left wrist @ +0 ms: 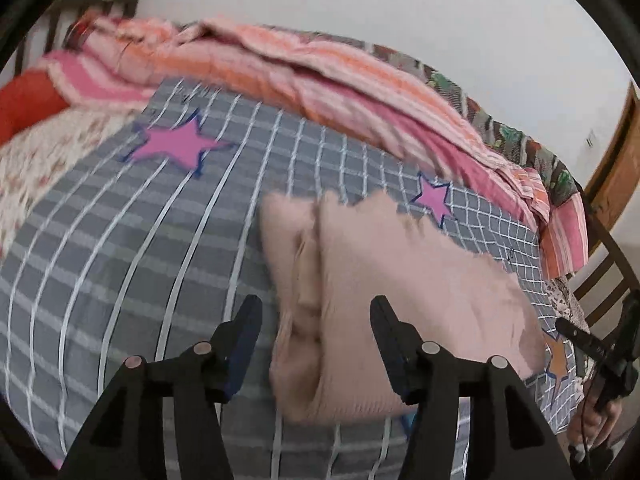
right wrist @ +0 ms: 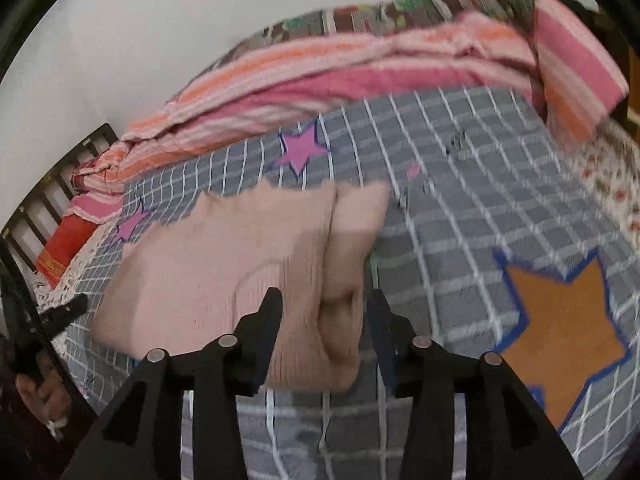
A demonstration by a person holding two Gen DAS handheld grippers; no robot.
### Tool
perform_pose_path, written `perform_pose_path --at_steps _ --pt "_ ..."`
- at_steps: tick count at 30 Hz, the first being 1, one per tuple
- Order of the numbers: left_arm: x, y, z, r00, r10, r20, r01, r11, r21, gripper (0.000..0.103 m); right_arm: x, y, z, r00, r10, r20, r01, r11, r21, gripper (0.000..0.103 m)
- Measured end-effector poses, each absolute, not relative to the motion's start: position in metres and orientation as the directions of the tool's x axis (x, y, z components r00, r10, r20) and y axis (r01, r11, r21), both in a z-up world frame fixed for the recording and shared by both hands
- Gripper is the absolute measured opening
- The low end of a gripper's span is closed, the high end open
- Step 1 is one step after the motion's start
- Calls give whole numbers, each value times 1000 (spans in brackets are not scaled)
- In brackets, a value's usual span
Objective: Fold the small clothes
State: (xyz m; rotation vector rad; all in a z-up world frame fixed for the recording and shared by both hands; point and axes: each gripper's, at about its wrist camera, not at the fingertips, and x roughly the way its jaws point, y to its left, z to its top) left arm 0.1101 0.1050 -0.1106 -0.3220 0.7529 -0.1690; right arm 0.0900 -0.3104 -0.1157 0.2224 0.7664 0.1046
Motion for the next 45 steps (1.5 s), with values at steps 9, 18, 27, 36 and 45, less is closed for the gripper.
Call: perform_pose_path --at_steps 9,18,27,36,45 --pt "207 66 -113 683 -227 -694 77 968 -240 53 182 -295 -120 685 169 -708 -36 979 200 44" --pt "256 58 -146 619 -184 -763 27 977 -213 7 255 -284 -162 551 128 -825 -7 989 149 19" --pt "256 72 -152 664 -130 -736 -20 981 -191 7 268 -275 -163 586 135 -799 -46 990 133 5" --pt "242 77 -142 660 -147 -736 -11 979 -205 23 246 -254 -135 636 86 -767 -50 996 69 39" --pt "211 87 -124 694 -85 -715 -35 988 -152 40 214 -167 -134 640 195 -743 -185 978 98 48"
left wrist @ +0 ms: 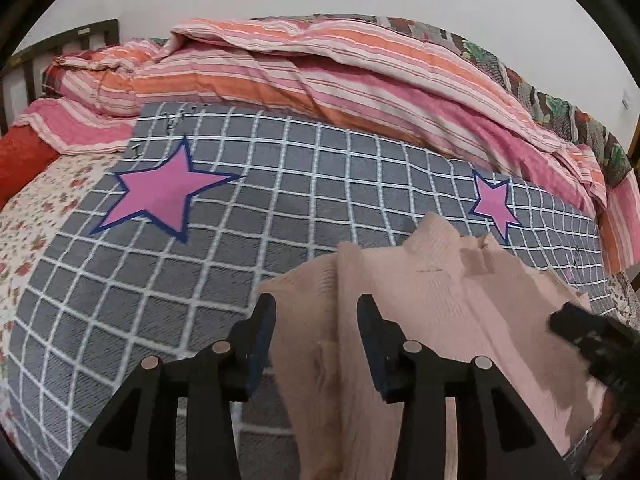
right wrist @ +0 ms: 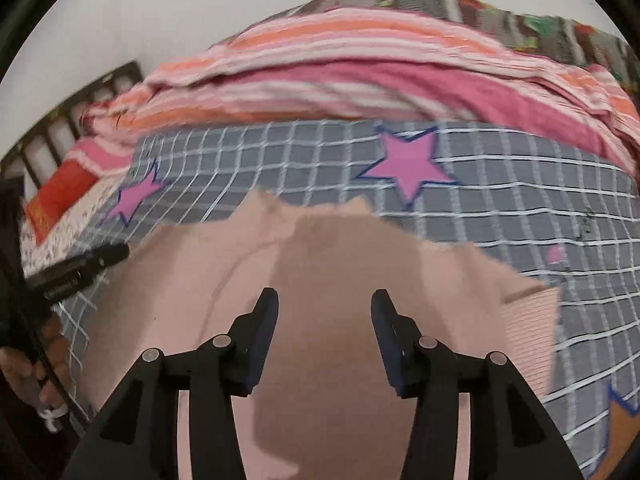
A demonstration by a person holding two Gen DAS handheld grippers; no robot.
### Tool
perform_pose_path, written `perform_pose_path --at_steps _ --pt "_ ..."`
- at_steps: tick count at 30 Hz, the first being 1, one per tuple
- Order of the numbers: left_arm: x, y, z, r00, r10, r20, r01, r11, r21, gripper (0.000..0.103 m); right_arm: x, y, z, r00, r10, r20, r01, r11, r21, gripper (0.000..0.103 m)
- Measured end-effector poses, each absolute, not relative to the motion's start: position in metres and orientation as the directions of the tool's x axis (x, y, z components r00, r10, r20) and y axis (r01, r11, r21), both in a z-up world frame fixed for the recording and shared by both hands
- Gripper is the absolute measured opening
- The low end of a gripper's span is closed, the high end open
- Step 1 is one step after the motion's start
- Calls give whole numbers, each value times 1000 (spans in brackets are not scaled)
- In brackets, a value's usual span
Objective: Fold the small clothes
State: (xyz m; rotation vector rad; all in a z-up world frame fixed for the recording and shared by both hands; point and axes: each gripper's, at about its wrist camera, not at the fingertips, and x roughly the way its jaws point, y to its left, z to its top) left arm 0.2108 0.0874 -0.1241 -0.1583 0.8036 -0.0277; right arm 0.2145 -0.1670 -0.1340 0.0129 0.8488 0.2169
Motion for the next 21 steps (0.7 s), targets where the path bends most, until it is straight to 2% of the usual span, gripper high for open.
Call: perform_pose_path --at_steps 3,4,5,6,7,18,20,21 --pt "204 96 -124 692 -80 -717 -45 987 -153 42 217 -145 -158 595 171 -785 -191 979 69 49" --pt "201 100 -125 691 -76 -719 -50 987 -153 45 216 -142 -164 594 145 -791 -177 983 48 50" --pt "199 104 -126 693 -75 -717 -53 987 -154 50 216 -140 -168 608 126 -784 -164 986 32 52" --pt "196 106 -127 697 -73 -714 -55 986 -155 65 215 -139 -171 631 110 -768 -153 988 15 54" --pt "193 109 -128 709 -71 -701 -55 986 -155 68 216 -137 -172 640 93 -762 -146 989 -3 55" --pt "187 142 -160 702 -35 -712 -112 981 -158 68 239 -138 -169 579 51 -814 -111 994 -16 59" --pt "188 148 -169 701 -16 -713 -127 981 -147 68 241 -142 -165 573 44 -818 -91 996 -11 58" --pt "188 149 -172 706 -13 -708 -128 981 -146 68 242 -143 -164 569 39 -821 -85 996 -12 54"
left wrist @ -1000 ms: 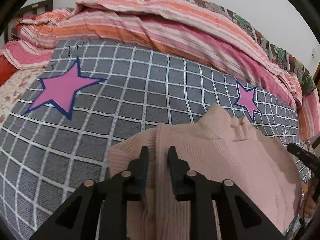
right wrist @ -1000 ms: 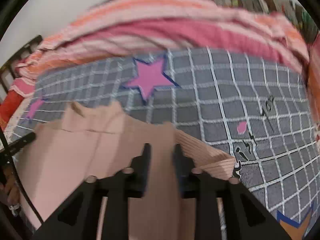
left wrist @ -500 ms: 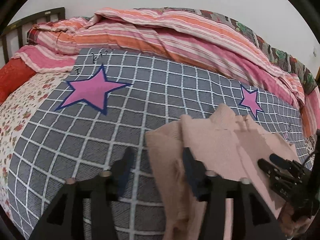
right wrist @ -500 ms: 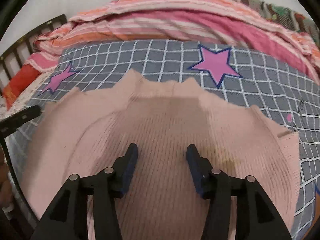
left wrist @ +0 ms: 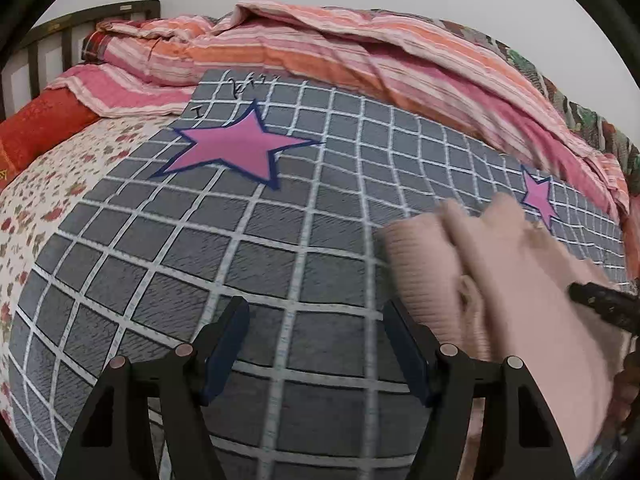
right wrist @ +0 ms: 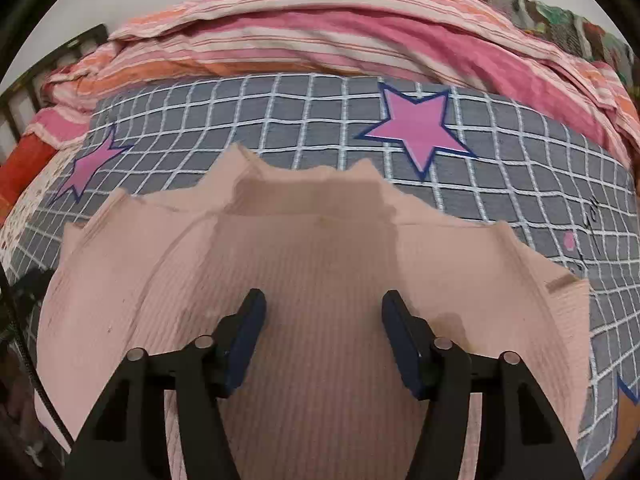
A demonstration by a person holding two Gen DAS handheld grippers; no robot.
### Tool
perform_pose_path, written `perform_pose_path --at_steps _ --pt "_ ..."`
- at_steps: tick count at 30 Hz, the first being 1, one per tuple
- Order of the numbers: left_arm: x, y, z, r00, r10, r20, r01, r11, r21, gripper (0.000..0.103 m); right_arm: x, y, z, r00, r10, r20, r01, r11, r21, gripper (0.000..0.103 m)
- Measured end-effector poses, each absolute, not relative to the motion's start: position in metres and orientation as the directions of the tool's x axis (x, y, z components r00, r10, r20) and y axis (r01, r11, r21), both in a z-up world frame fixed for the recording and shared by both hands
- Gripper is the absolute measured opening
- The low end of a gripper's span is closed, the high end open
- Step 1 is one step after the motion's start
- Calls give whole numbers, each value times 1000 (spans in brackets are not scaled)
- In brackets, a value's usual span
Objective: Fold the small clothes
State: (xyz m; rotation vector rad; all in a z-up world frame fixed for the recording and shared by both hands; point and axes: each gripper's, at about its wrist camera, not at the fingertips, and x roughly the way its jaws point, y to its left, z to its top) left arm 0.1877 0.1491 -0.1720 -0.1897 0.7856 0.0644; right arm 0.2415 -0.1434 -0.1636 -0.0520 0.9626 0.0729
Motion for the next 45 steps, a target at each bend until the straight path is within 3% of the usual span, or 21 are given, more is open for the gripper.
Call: perform_pose_path --at_steps 3,10,22,29,35,45 --pt "187 147 -177 729 6 -684 -117 986 -116 68 238 -145 -162 578 27 -815 -73 997 -19 54" --pt "190 146 -183 734 -33 -679 -71 990 -125 81 260 -142 -179 536 9 -844 -56 998 -25 55" --pt "189 147 -185 741 -61 -669 -52 988 -147 85 303 -135 -193 512 -39 -858 -17 998 -56 67" --pt "186 156 -184 753 -127 -645 -21 976 -217 87 309 -137 -195 509 -25 -860 -22 999 -43 68" --pt "173 159 -180 755 -184 -629 20 966 -258 87 276 -137 -176 493 -5 -870 -36 999 -27 60" --pt "123 154 -161 752 -322 -575 59 902 -428 87 167 -132 -161 579 13 -815 -125 990 -72 58"
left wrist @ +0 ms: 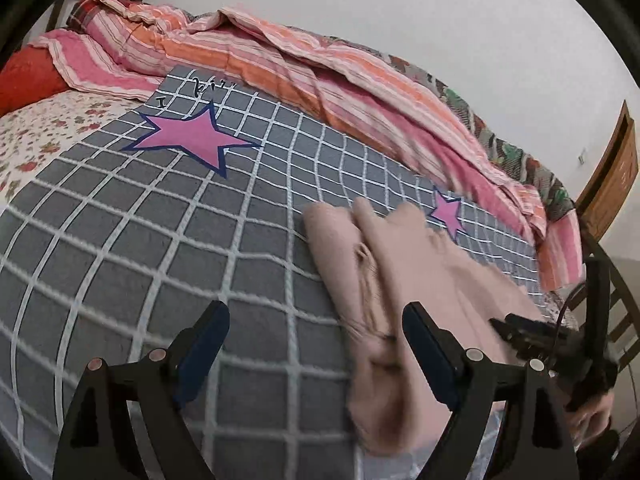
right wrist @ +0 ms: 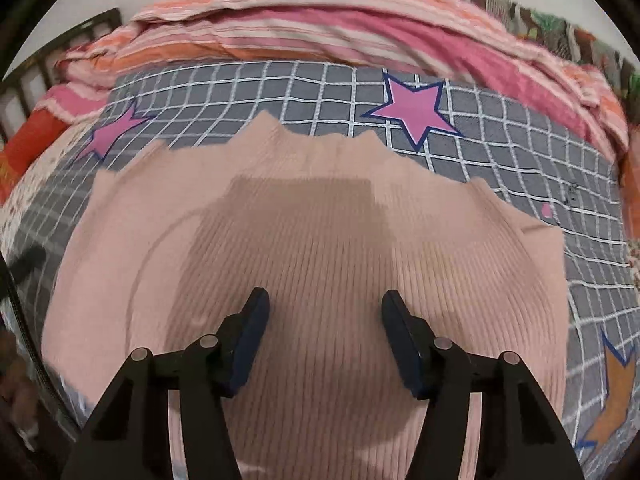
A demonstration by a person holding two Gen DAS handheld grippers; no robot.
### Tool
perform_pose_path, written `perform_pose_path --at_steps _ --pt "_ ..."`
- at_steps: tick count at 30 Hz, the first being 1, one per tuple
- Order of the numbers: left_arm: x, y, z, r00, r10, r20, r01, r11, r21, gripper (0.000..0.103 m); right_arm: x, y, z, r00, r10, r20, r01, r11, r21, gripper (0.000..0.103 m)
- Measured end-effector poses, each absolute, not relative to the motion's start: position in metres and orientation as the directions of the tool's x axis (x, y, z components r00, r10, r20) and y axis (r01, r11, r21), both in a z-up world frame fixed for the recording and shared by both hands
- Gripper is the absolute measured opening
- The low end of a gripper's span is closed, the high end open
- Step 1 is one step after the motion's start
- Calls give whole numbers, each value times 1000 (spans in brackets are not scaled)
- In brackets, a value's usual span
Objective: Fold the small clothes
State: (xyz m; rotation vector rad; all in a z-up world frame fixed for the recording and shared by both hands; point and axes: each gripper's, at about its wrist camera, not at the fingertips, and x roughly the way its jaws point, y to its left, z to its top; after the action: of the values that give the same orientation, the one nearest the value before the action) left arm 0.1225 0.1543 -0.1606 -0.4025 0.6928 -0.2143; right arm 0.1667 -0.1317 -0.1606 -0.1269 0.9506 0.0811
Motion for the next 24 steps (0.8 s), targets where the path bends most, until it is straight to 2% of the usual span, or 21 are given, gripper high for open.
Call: perform_pose_path --at_steps 7,11,15,20,24 --pt "89 130 -170 712 -365 -600 74 889 -453 87 123 -136 -170 615 43 -787 -176 981 -84 58" --pt "76 118 -185 685 -407 -604 76 865 -496 87 97 -146 -172 613 109 -783 -221 975 -37 58" --pt "72 108 -187 690 -444 -571 90 836 -541 87 77 -166 -164 603 213 -769 -238 968 81 58" --pt "95 98 -185 706 -425 -567 65 835 -546 86 59 -195 -155 631 211 -746 -196 974 110 58" --pt "116 96 -182 730 -419 -540 27 807 -590 75 46 -222 -148 658 182 -731 -136 983 123 58"
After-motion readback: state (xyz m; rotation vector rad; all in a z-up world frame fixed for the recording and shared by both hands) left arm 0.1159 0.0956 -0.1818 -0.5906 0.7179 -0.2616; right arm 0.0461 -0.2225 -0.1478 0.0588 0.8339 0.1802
